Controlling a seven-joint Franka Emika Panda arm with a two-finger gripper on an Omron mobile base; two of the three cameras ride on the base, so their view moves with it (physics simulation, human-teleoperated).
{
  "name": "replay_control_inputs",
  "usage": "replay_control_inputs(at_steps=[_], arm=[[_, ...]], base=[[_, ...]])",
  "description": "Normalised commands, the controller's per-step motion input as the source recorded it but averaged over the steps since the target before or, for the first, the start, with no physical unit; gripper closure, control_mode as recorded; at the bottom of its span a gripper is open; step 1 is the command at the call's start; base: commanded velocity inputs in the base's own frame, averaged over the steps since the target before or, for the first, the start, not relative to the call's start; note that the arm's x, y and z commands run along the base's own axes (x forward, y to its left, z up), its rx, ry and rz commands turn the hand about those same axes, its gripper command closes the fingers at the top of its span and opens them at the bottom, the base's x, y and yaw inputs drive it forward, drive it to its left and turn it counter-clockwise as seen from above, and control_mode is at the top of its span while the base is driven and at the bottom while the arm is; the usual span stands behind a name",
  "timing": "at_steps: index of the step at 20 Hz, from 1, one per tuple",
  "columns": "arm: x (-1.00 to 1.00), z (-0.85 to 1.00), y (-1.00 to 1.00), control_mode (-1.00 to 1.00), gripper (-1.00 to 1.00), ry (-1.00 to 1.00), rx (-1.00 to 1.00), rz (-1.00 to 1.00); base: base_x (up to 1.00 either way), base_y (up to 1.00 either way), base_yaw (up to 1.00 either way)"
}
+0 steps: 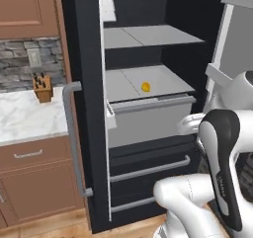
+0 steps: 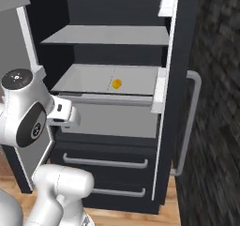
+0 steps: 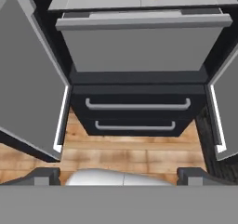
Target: Pick the banana and mango from the fridge and place them inside the tupperware on the counter.
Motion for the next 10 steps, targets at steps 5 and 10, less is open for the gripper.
replay_control_inputs(at_steps=[5,10], arm=[[0.0,0.0,0.0,1.0,-1.0,0.0,0.0,0.0],[0.0,0.0,0.0,1.0,-1.0,0.0,0.0,0.0]], base=[[0.46,-0.38,0.0],[0.4,-0.33,0.0]])
